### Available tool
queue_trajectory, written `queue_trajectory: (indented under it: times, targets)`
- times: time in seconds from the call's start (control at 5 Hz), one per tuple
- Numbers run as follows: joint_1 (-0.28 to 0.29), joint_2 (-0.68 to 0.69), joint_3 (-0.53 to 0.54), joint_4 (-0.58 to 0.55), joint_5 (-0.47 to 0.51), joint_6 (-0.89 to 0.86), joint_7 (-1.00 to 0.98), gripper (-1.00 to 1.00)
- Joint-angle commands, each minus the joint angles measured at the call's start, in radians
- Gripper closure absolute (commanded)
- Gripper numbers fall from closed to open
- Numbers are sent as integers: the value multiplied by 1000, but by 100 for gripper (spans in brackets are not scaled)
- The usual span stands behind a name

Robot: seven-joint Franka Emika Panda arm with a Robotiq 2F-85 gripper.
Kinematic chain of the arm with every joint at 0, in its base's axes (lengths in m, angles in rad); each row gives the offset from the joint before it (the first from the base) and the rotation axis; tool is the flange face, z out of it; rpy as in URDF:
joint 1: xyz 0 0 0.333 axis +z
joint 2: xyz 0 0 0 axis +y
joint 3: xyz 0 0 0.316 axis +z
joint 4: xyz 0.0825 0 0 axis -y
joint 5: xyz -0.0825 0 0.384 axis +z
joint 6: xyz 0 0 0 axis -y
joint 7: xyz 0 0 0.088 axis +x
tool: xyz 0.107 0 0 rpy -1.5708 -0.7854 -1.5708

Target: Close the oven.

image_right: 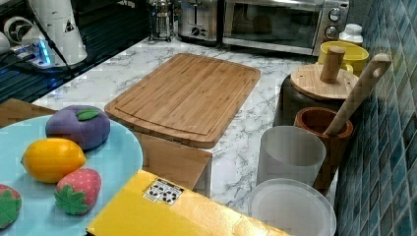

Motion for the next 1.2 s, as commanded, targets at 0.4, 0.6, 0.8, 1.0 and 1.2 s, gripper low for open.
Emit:
queue_trajectory:
  times: [0.4,0.6,0.8,1.0,1.2]
  targets:
    - [69,-243,-48,-59,-3,145,275,100]
    - [-14,-298,-10,-55,227,90,97,100]
    - [9,-298,-35,-55,231,90,94,100]
    - [10,-298,-35,-55,231,90,94,100]
    - [0,-298,-25,-55,229,90,95,100]
